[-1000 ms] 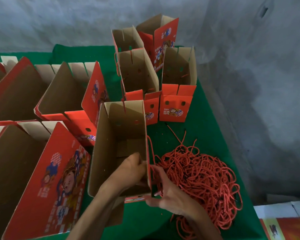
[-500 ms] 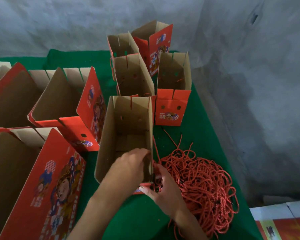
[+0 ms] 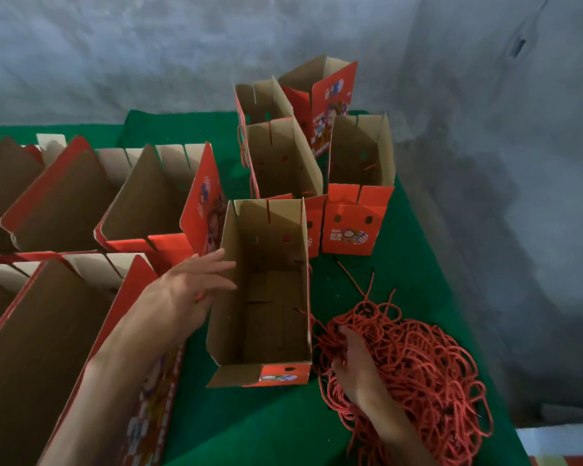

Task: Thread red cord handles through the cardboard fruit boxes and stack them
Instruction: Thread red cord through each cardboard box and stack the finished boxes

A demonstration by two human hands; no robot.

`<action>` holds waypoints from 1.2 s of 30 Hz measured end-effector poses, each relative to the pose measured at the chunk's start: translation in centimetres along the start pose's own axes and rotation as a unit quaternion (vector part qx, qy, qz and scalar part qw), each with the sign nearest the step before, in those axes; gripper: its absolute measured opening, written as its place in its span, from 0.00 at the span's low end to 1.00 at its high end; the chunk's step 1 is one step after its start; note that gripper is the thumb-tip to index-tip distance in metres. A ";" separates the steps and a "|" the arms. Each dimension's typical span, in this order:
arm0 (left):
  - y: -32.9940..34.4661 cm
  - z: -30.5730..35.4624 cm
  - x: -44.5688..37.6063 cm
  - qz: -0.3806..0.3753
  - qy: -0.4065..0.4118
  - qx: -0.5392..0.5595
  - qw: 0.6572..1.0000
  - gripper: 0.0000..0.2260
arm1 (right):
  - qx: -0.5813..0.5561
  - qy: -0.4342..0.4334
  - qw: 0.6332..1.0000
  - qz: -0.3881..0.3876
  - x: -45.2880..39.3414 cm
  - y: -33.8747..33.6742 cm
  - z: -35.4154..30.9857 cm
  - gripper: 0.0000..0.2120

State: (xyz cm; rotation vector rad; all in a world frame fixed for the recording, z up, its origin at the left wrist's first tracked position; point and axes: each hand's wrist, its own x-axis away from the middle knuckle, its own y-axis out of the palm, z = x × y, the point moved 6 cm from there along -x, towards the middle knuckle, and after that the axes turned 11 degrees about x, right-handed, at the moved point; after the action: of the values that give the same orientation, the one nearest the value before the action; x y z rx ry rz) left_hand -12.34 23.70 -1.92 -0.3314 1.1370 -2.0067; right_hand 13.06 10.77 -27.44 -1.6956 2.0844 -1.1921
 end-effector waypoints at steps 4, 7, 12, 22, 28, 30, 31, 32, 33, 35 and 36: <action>-0.6 0.6 -0.3 -0.032 0.010 -0.037 0.999 0.13 | 0.123 -0.014 0.992 0.024 -0.9 -0.6 -1.3 0.06; -0.8 2.1 -0.6 -0.050 0.040 -0.045 0.997 0.09 | 0.034 -0.014 0.999 0.017 -0.9 -1.3 -2.0 0.14; 0.0 4.4 -1.2 -0.068 0.072 -0.062 0.993 0.05 | -0.097 0.102 0.990 0.004 -1.8 -2.3 0.5 0.10; 1.9 9.9 -3.5 -0.034 0.156 0.040 0.986 0.07 | -0.265 0.039 0.940 0.210 0.9 -6.2 -0.1 0.08; 3.3 11.4 -3.4 -0.063 0.107 0.021 0.992 0.11 | -0.274 0.034 0.949 0.152 1.2 -5.7 -3.4 0.11; 3.0 11.3 -3.4 -0.036 0.078 -0.006 0.996 0.12 | -0.279 0.030 0.941 0.187 1.6 -6.1 -4.5 0.11; 2.9 11.3 -3.3 -0.021 0.064 -0.019 0.998 0.12 | -0.277 0.019 0.937 0.213 1.9 -6.2 -5.3 0.10; 2.9 11.3 -3.2 -0.011 0.051 -0.026 0.998 0.12 | -0.263 0.001 0.934 0.242 2.2 -6.4 -6.3 0.09; 3.1 11.4 -3.0 -0.006 0.039 -0.026 0.999 0.12 | -0.239 -0.024 0.933 0.267 2.3 -6.6 -7.4 0.09; 3.5 11.4 -2.6 0.006 0.015 -0.019 1.000 0.12 | -0.188 -0.076 0.935 0.292 2.2 -6.9 -9.4 0.11; 3.5 11.3 -2.4 0.021 0.002 -0.020 1.000 0.12 | -0.164 -0.098 0.935 0.299 2.1 -7.0 -10.1 0.12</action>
State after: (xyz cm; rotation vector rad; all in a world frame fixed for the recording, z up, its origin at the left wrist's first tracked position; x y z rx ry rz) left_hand -2.69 17.59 1.97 -0.3222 1.1786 -1.9498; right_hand 11.39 13.38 -15.37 -1.0717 2.4944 -0.4906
